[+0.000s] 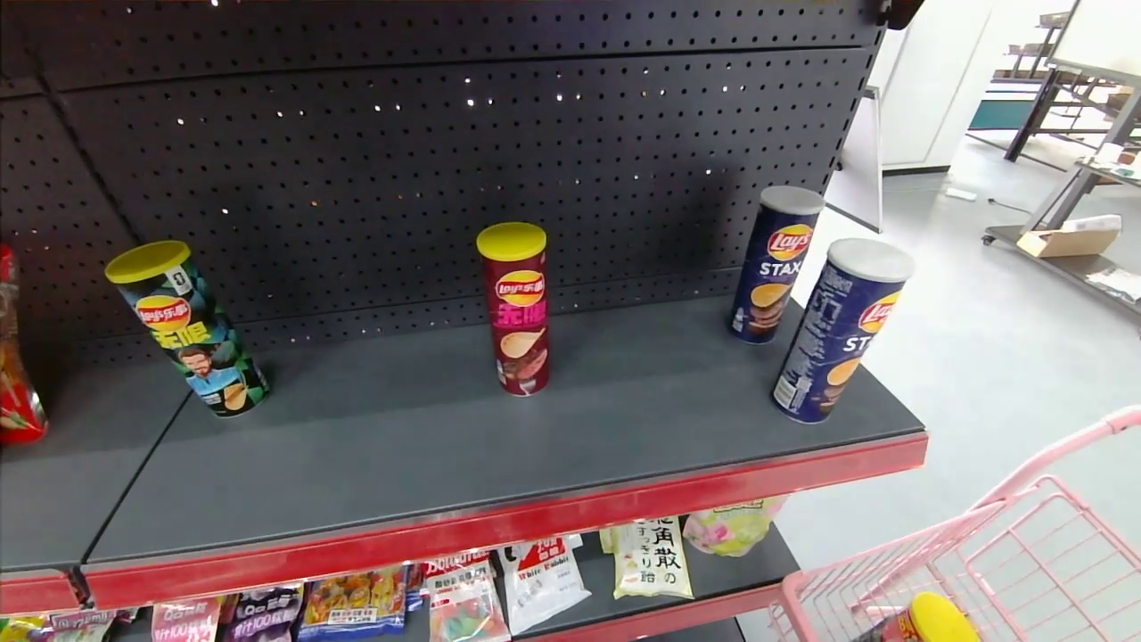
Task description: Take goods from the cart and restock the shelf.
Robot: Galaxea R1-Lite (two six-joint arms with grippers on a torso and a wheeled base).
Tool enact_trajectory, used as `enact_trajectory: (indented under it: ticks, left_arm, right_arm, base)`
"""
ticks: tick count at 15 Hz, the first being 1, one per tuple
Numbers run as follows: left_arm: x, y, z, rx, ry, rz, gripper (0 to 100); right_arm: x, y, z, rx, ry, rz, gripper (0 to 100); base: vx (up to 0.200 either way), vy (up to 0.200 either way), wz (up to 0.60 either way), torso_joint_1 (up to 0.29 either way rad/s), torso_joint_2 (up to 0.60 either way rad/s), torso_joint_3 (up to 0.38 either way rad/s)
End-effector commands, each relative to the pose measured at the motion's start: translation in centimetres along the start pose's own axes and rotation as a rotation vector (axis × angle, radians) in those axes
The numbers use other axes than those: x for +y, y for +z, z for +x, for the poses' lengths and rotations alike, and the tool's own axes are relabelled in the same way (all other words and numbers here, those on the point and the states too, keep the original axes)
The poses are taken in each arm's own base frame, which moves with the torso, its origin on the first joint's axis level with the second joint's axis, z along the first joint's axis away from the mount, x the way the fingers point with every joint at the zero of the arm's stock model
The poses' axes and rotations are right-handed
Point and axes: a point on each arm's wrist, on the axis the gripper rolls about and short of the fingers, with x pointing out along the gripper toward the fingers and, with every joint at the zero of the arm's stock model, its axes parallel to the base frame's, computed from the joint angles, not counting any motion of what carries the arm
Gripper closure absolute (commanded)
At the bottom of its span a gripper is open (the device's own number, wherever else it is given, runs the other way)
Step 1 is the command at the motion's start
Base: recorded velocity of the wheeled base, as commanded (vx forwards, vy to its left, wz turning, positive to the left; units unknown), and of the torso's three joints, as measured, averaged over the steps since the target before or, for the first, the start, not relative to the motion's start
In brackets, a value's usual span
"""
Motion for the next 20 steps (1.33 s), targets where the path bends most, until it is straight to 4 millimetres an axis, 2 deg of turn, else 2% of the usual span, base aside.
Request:
enact_trajectory:
  ticks: [1,7,9,10,11,12,13,14,17,18,19,20]
  left_arm:
    - [0.0,0.0,0.0,-0.001,-0.001,-0.001,0]
    - [0.1,0.2,0.4,0.054,-0.024,0.002,0]
    - [0.0,0.6,0.3,0.034,-0.041,0.009,0]
    - [0.1,8.0,1.2,0.018,-0.109,-0.053,0]
    - [0.0,11.3,2.6,0.032,-0.131,-0.121,0]
    - [0.0,15.4,5.1,0.047,-0.163,-0.177,0]
    - [0.0,15.4,5.1,0.047,-0.163,-0.177,0]
    - [-0.5,15.9,9.7,0.123,-0.335,-0.105,0]
    - [-1.2,15.0,15.8,0.174,-0.564,-0.028,0]
    - [-1.3,14.4,17.3,0.211,-0.609,-0.033,0]
    - [-1.3,14.4,17.3,0.211,-0.609,-0.033,0]
    - [-1.6,13.5,19.3,0.241,-0.739,-0.059,0]
  right_arm:
    - [0.0,-0.1,-0.2,-0.015,0.013,0.003,100]
    - [0.1,-1.1,-0.5,-0.041,0.006,0.007,100]
    - [0.1,-0.9,-0.5,-0.037,0.005,0.008,100]
    - [0.1,-0.9,-0.2,-0.012,0.004,0.005,100]
    - [0.1,-0.9,-0.1,-0.003,0.005,0.004,100]
    - [0.2,-0.8,0.4,0.035,0.009,-0.001,100]
    - [0.2,-0.8,0.4,0.035,0.009,-0.001,100]
    - [0.2,0.2,1.5,0.107,0.010,-0.008,100]
    - [0.0,2.0,2.7,0.157,-0.002,-0.007,100]
    - [0.0,2.2,2.7,0.157,0.003,-0.007,100]
    - [0.0,2.2,2.7,0.157,0.003,-0.007,100]
    - [0.0,2.2,2.6,0.150,0.002,0.022,100]
  base:
    - [0.000,0.000,0.00,0.000,0.00,0.000]
    - [0.000,0.000,0.00,0.000,0.00,0.000]
    - [0.000,0.000,0.00,0.000,0.00,0.000]
    - [0.000,0.000,0.00,0.000,0.00,0.000]
    - [0.000,0.000,0.00,0.000,0.00,0.000]
    - [0.000,0.000,0.00,0.000,0.00,0.000]
    - [0.000,0.000,0.00,0.000,0.00,0.000]
    - [0.000,0.000,0.00,0.000,0.00,0.000]
    - [0.000,0.000,0.00,0.000,0.00,0.000]
    - [0.000,0.000,0.00,0.000,0.00,0.000]
    - [0.000,0.000,0.00,0.000,0.00,0.000]
    - [0.000,0.000,0.00,0.000,0.00,0.000]
